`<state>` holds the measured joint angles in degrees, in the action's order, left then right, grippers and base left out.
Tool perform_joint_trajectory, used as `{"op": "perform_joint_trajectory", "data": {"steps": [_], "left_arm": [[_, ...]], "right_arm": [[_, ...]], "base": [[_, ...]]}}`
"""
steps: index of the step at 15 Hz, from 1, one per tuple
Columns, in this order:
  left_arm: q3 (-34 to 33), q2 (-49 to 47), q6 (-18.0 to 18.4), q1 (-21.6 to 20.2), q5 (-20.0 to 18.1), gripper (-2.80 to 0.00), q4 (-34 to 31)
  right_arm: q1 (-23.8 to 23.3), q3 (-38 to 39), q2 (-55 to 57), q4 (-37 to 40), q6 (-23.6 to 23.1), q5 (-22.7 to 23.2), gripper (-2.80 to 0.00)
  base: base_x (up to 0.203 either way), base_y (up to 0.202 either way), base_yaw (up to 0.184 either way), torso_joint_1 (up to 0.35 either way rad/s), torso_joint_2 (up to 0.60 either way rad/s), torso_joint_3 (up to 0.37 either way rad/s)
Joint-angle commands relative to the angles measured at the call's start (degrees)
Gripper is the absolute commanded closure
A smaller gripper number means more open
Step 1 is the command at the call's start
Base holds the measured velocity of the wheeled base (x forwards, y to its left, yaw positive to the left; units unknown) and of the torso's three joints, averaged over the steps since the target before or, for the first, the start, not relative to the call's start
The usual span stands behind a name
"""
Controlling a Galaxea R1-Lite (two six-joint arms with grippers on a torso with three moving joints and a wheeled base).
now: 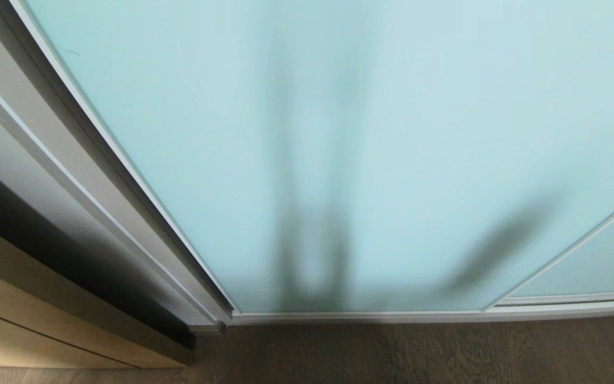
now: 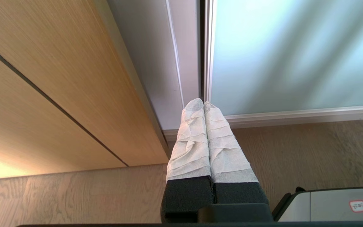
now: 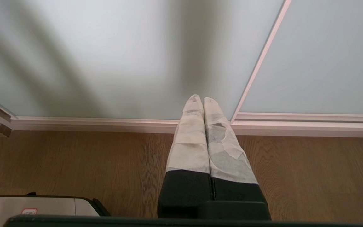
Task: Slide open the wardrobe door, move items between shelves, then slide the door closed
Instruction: Open the door
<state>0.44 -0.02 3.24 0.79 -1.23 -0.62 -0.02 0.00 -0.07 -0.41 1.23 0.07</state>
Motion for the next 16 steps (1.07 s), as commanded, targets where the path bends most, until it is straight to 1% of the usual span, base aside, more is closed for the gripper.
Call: {"op": "perform_joint_trajectory", "data": {"steps": [1, 13, 16], "left_arm": [[0.0, 0.02, 0.09, 0.0, 0.0, 0.0, 0.01], [0.0, 0.02, 0.01, 0.0, 0.0, 0.0, 0.01], [0.0, 0.02, 1.13, 0.0, 0.02, 0.0, -0.26]], "right_arm": [[0.02, 0.09, -0.01, -0.02, 0.0, 0.01, 0.0], [0.02, 0.09, -0.01, -0.02, 0.0, 0.01, 0.0], [0.02, 0.09, 0.07, -0.02, 0.0, 0.01, 0.0]], "base": [[0.0, 0.0, 0.0, 0.0, 0.0, 0.0], [0.0, 0.0, 0.0, 0.0, 0.0, 0.0], [0.0, 0.0, 0.0, 0.0, 0.0, 0.0]]}}
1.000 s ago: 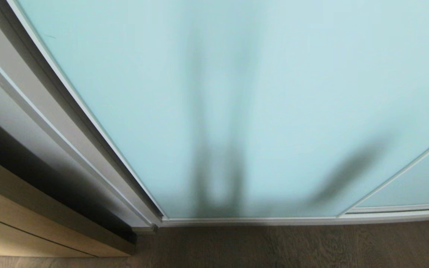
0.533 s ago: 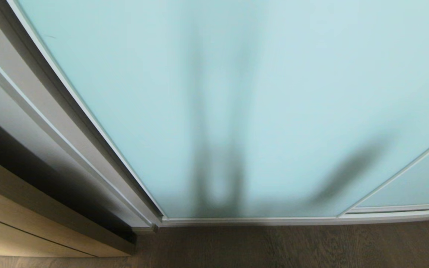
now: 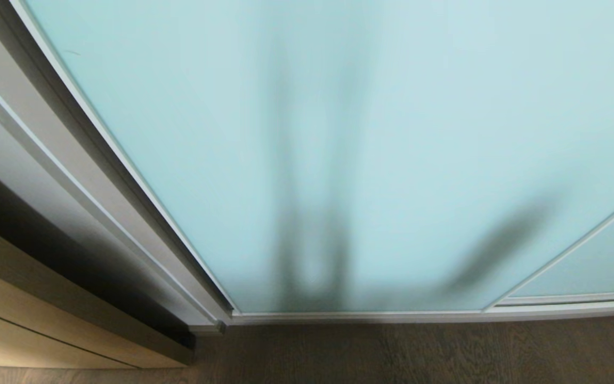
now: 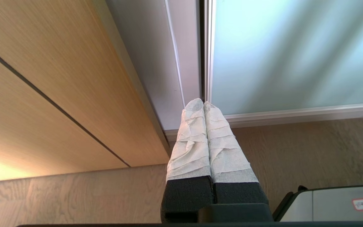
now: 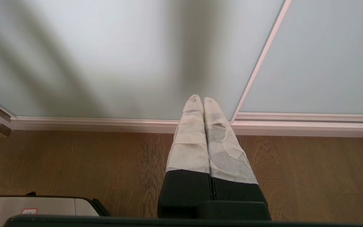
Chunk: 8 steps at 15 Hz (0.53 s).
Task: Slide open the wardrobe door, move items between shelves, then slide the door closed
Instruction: Open the door
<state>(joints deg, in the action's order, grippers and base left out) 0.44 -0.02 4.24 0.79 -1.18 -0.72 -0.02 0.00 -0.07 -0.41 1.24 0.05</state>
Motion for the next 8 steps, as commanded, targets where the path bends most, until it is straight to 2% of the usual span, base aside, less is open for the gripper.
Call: {"op": "perform_joint_trajectory", "data": {"steps": [1, 4, 8], "left_arm": [[0.0, 0.02, -0.73, 0.0, -0.05, 0.0, 0.1], [-0.01, 0.02, -1.24, 0.0, 0.32, 0.0, 0.12], [-0.35, 0.02, 0.49, 0.0, 0.48, 0.0, 0.28]], "right_arm": [[-0.06, 0.09, -0.01, -0.02, -0.01, 0.04, 0.0], [-0.06, 0.09, -0.01, -0.02, -0.01, 0.04, 0.0], [0.02, 0.09, 0.01, -0.02, -0.01, 0.04, 0.0]], "base": [[0.0, 0.0, 0.0, 0.0, 0.0, 0.0], [0.0, 0.0, 0.0, 0.0, 0.0, 0.0], [0.0, 0.0, 0.0, 0.0, 0.0, 0.0]]}}
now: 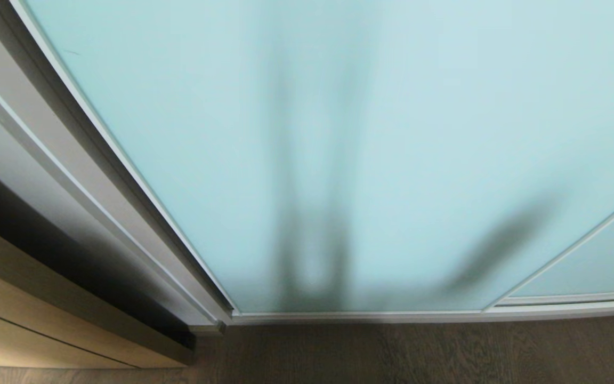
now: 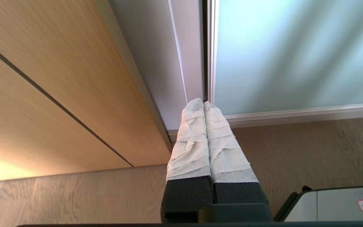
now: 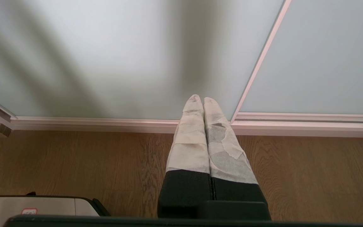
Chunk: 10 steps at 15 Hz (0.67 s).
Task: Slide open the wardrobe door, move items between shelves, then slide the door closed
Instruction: Open the door
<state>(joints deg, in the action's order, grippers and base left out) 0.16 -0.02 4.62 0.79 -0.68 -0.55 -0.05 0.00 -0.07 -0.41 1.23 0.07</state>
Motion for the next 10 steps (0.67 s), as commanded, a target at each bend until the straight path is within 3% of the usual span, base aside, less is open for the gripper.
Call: {"op": "perform_joint_trajectory", "data": {"steps": [1, 5, 8, 10], "left_arm": [[-0.07, 0.02, -0.42, 0.0, 0.1, 0.0, 0.2], [0.77, 0.09, -1.36, 0.0, 0.6, 0.0, 2.19], [9.63, -0.56, -1.09, -0.01, 0.27, 0.0, 5.13], [16.32, -5.9, -0.02, 0.0, -0.32, 0.0, 6.03]], "right_arm": [[-0.03, 0.09, -0.01, -0.02, 0.0, 0.02, 0.0], [0.04, 0.09, -0.01, -0.02, 0.0, 0.02, 0.0], [-0.04, 0.09, -0.01, -0.02, 0.0, 0.02, 0.0], [-0.04, 0.09, -0.01, -0.02, 0.0, 0.02, 0.0]], "base": [[0.0, 0.0, 0.0, 0.0, 0.0, 0.0], [0.0, 0.0, 0.0, 0.0, 0.0, 0.0], [0.0, 0.0, 0.0, 0.0, 0.0, 0.0], [0.0, 0.0, 0.0, 0.0, 0.0, 0.0]]}}
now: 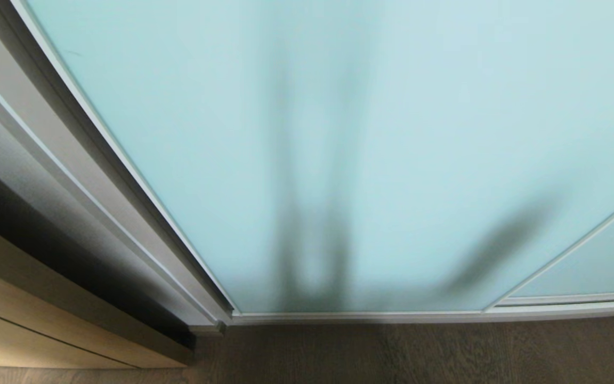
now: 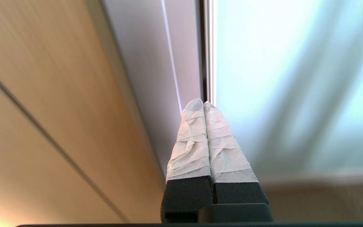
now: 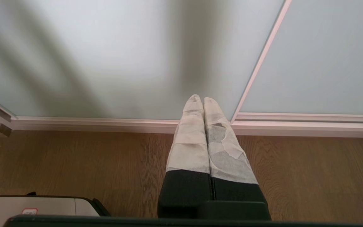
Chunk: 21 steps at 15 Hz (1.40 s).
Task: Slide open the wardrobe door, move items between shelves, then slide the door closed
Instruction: Open the door
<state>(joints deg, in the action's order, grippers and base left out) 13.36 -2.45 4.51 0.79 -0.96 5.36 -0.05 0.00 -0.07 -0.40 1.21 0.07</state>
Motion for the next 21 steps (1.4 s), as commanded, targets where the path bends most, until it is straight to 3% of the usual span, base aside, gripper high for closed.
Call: {"op": "perform_joint_trajectory", "data": {"steps": [1, 3, 6, 10, 15, 21], "left_arm": [[6.04, -7.81, 0.33, 0.02, -0.18, 0.0, 1.62], [8.98, -16.61, 0.6, 0.05, -0.32, 0.0, 8.95], [9.58, -30.8, 0.86, 0.08, -0.39, 0.0, 29.91], [12.31, -42.69, 0.75, 0.08, -0.28, 0.0, 48.8], [13.99, -50.36, 0.75, 0.1, -0.45, 0.0, 57.09], [13.78, -48.65, 0.64, 0.09, 0.88, 0.0, 56.46]], "right_arm": [[-0.03, 0.09, -0.01, -0.04, 0.02, 0.01, 0.0], [-0.02, 0.09, -0.01, -0.04, 0.02, 0.01, 0.0], [0.05, 0.09, -0.01, -0.04, 0.02, 0.01, 0.0], [0.05, 0.09, -0.01, -0.04, 0.02, 0.01, 0.0], [0.01, 0.09, 0.04, -0.04, 0.02, 0.01, 0.0], [-0.03, 0.09, -0.01, -0.04, 0.02, 0.01, 0.0]], "base": [[0.0, 0.0, 0.0, 0.0, 0.0, 0.0], [0.0, 0.0, 0.0, 0.0, 0.0, 0.0], [0.0, 0.0, 0.0, 0.0, 0.0, 0.0], [0.0, 0.0, 0.0, 0.0, 0.0, 0.0], [0.0, 0.0, 0.0, 0.0, 0.0, 0.0], [0.0, 0.0, 0.0, 0.0, 0.0, 0.0]]}}
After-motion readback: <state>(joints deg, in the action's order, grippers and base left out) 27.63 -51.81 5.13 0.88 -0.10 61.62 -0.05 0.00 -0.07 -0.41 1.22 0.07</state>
